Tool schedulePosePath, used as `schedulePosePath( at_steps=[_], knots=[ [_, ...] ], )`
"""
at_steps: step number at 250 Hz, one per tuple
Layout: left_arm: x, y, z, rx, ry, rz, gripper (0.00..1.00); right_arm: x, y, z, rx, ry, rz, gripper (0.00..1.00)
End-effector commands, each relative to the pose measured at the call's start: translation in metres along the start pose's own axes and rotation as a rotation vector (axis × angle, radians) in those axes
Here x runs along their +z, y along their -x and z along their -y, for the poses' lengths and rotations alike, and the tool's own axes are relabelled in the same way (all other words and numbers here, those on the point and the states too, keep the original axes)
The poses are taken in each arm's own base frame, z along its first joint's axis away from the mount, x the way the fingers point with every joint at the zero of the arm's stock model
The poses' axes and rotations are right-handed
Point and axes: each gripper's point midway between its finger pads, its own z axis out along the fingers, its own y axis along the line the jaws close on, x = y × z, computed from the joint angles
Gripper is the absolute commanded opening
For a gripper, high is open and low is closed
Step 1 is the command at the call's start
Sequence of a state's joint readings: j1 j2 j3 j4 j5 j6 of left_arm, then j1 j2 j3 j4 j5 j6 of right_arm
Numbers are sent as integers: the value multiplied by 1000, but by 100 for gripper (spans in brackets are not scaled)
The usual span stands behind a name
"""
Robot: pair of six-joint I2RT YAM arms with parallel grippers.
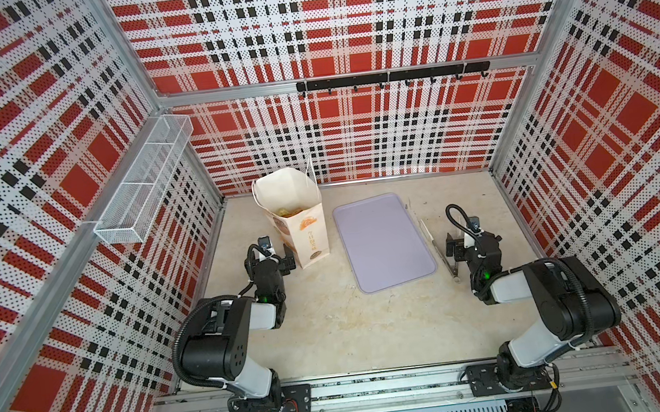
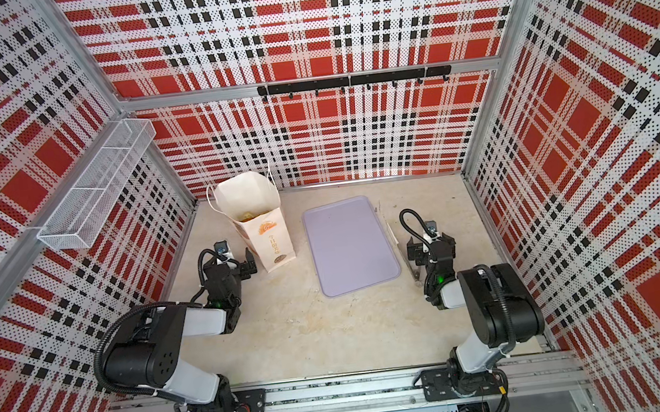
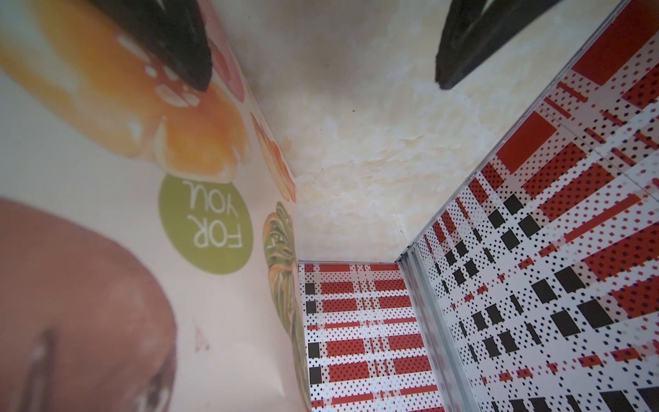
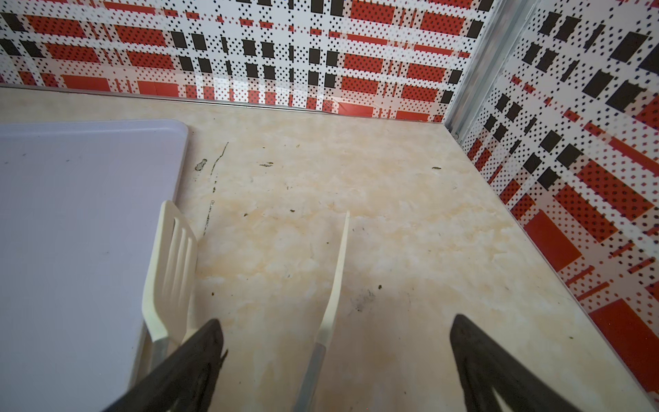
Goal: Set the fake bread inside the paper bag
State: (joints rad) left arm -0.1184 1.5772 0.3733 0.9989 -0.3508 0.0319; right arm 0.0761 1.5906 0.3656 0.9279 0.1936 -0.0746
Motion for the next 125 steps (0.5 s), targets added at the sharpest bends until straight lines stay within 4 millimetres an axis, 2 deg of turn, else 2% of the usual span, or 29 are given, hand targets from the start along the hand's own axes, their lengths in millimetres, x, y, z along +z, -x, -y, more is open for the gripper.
schedulePosePath(
  at_steps=[1,125],
  knots=[
    [1,0,0,9,5,2,99,3,16,3,17,-6,51,100],
    [1,0,0,10,4,0,99,3,17,3,18,-6,54,100]
  ],
)
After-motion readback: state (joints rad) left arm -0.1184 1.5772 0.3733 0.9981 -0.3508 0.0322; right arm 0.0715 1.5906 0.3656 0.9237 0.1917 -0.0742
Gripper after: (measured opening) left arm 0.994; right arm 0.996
